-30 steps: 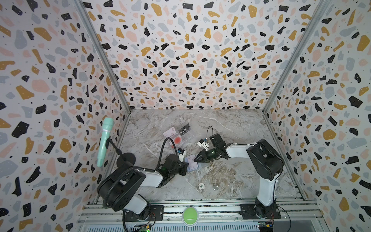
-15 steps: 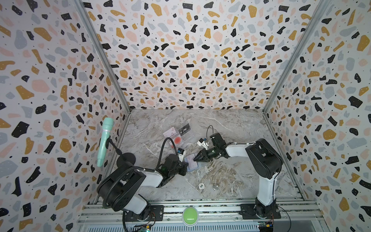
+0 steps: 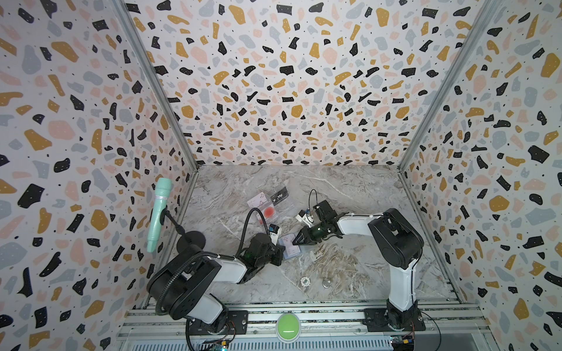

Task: Take the credit cards out of the card holder
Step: Take out the credit card from the card slot.

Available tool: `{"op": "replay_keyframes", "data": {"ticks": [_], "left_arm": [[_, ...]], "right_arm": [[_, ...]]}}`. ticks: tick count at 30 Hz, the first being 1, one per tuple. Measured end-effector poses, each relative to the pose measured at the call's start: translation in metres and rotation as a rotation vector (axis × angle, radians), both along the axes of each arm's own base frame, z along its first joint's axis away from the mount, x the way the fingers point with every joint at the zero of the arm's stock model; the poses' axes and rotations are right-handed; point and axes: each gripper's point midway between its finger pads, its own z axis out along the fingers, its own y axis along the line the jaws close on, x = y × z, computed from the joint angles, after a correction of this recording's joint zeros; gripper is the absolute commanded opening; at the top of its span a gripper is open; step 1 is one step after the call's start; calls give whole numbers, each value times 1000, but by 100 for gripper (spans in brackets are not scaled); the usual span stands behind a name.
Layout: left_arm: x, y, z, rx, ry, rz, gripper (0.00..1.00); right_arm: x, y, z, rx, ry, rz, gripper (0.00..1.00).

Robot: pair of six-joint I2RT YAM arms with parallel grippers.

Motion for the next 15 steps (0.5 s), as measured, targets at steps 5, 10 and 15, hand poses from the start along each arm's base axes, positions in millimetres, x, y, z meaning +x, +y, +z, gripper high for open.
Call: {"op": "replay_keyframes", "data": {"ticks": [5, 10, 15], "left_arm": [[0, 0, 0, 1, -1, 2, 0], [0, 0, 0, 1, -1, 1, 0], [0, 0, 0, 1, -1, 1, 0]], "right_arm": [[2, 2, 5, 47, -6, 5, 27], [1, 3, 8, 80, -4, 9, 25], [0, 2, 12, 125, 4, 16, 25]]}}
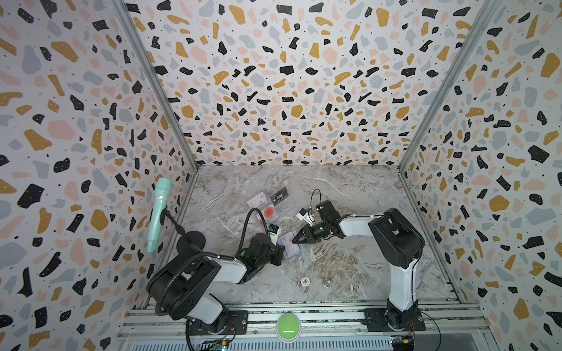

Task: Take the credit cards out of the card holder
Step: Take out the credit card from the card slot.

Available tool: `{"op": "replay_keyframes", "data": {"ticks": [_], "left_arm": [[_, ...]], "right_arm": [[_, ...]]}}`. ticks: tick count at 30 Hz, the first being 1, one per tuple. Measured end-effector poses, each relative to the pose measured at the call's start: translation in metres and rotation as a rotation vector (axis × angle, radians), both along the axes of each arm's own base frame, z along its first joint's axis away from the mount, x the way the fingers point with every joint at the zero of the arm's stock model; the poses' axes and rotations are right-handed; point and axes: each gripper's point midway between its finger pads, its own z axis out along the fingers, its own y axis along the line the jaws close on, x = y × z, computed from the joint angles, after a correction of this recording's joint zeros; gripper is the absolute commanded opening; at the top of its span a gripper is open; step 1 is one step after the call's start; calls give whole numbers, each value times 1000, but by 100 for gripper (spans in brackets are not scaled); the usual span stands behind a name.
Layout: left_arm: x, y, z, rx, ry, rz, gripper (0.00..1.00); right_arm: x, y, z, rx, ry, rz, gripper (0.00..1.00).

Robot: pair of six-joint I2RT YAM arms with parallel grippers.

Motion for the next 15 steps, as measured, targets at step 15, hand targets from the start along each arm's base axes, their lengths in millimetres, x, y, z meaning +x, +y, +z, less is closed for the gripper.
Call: {"op": "replay_keyframes", "data": {"ticks": [15], "left_arm": [[1, 0, 0, -1, -2, 0, 0]], "right_arm": [[-11, -5, 11, 89, 33, 68, 25]]}}
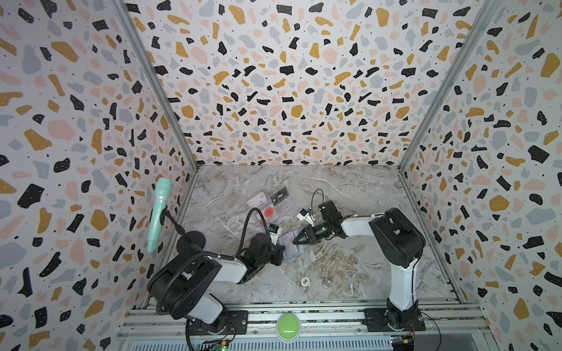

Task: Take the credit cards out of the card holder
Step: Take out the credit card from the card slot.

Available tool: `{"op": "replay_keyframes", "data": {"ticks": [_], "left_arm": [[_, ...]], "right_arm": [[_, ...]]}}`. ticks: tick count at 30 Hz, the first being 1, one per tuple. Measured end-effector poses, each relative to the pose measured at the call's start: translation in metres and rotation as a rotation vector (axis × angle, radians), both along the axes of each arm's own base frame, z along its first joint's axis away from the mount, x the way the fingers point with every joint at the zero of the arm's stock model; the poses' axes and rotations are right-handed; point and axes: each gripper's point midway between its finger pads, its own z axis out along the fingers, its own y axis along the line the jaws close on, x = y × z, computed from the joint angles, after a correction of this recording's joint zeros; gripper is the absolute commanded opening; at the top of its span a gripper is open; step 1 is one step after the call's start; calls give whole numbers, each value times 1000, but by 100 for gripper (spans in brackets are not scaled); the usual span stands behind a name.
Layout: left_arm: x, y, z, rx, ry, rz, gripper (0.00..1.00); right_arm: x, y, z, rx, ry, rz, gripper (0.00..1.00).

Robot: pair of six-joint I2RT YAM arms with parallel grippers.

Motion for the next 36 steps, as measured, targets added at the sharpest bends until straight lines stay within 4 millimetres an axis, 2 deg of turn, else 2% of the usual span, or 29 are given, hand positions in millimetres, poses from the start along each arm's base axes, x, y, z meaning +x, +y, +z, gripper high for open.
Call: {"op": "replay_keyframes", "data": {"ticks": [12, 36], "left_arm": [[2, -1, 0, -1, -1, 0, 0], [5, 0, 0, 15, 9, 18, 0]], "right_arm": [[-9, -9, -6, -15, 35, 20, 24], [-16, -16, -8, -1, 68, 30, 22]]}}
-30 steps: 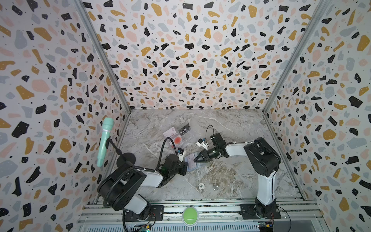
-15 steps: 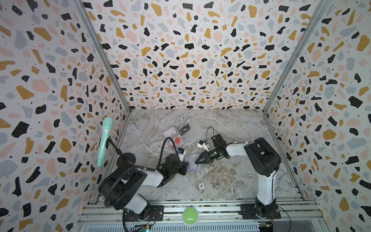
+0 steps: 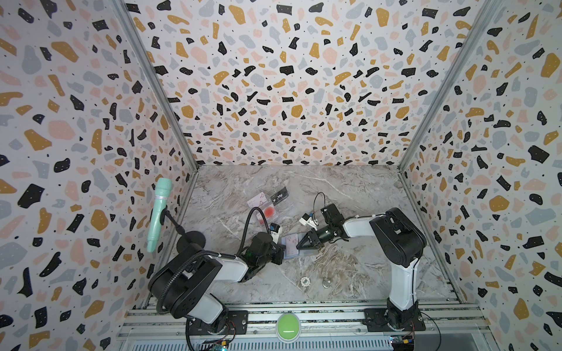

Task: Take the credit cards out of the card holder
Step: Take out the credit card from the card slot.

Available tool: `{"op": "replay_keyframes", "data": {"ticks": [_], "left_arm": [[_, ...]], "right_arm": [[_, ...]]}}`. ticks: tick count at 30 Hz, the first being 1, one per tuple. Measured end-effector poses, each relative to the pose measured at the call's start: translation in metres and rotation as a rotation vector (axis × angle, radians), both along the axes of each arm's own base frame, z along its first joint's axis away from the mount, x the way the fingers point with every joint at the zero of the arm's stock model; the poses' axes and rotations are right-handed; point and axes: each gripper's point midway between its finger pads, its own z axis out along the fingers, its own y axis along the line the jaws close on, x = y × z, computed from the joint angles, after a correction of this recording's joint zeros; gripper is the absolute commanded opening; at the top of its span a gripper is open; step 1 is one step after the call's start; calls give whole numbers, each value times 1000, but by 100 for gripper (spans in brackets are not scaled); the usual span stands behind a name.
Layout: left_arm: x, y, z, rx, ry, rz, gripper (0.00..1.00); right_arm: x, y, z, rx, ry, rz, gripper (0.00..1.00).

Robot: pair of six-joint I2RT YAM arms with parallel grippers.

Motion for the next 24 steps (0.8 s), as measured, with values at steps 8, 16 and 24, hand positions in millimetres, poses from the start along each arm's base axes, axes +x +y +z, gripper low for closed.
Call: {"op": "replay_keyframes", "data": {"ticks": [8, 16, 24], "left_arm": [[2, -2, 0, 0, 0, 1, 0], [3, -2, 0, 1, 0, 1, 0], [3, -2, 0, 1, 0, 1, 0]], "right_arm": [[-1, -3, 6, 12, -4, -3, 21], [0, -1, 10, 24, -2, -9, 21], [-1, -2, 6, 25, 35, -42, 22]]}}
